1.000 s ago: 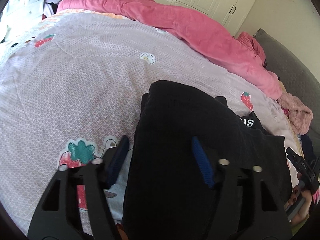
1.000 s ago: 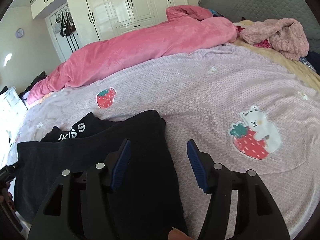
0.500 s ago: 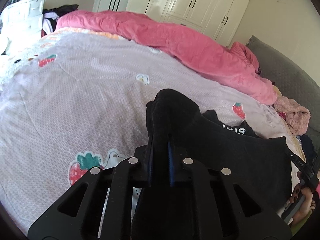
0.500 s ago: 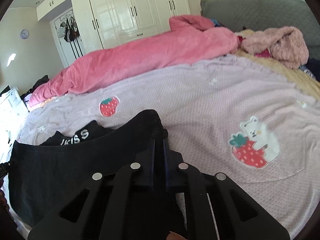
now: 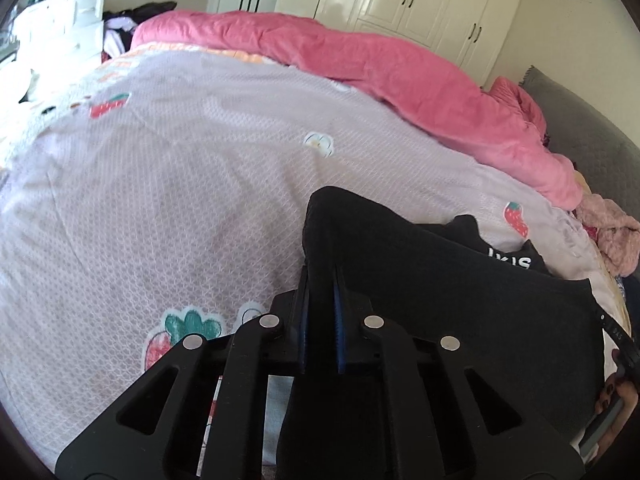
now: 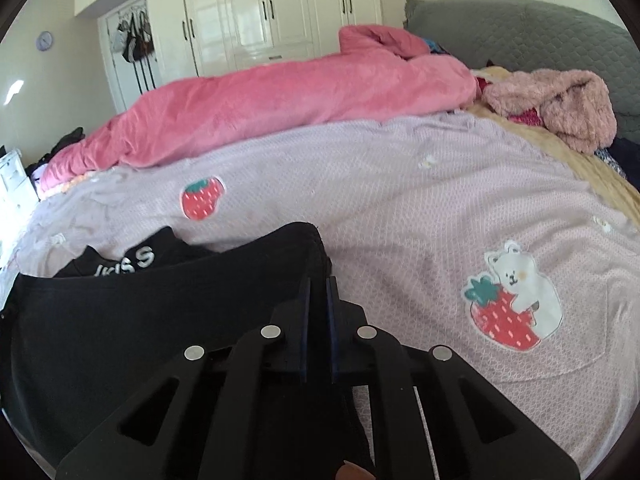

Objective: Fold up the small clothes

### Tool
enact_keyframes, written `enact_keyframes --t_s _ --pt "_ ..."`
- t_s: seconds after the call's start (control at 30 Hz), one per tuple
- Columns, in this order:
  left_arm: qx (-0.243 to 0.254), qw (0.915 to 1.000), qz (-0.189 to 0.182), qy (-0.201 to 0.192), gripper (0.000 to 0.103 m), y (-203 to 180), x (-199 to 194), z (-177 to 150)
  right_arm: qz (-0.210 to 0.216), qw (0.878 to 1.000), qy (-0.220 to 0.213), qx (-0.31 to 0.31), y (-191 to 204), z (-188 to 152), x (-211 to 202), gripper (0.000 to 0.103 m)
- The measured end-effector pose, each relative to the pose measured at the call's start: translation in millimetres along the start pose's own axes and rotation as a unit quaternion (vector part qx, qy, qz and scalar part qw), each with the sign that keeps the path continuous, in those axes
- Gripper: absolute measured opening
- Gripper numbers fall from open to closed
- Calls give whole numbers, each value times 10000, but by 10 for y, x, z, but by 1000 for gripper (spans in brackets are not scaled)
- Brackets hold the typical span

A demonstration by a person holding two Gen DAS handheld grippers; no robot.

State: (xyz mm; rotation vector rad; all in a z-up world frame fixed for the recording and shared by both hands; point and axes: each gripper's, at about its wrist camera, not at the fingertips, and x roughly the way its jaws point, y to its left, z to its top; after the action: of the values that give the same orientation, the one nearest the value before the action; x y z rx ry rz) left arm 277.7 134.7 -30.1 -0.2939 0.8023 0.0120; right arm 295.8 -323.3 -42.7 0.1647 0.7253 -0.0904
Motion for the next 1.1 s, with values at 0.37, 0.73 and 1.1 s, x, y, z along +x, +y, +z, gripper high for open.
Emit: enact_keyframes --t_s 0.37,0.73,1.1 --pt "37 9999 105 73 6 -13 5 -30 -137 9994 165 253 -97 -41 59 23" --pt "71 9997 219 43 13 -53 -82 -54 105 9987 -123 487 -184 -17 -210 53" --pt "319 9989 288 -186 42 -149 -452 -100 622 9964 -558 -114 174 -142 -710 73"
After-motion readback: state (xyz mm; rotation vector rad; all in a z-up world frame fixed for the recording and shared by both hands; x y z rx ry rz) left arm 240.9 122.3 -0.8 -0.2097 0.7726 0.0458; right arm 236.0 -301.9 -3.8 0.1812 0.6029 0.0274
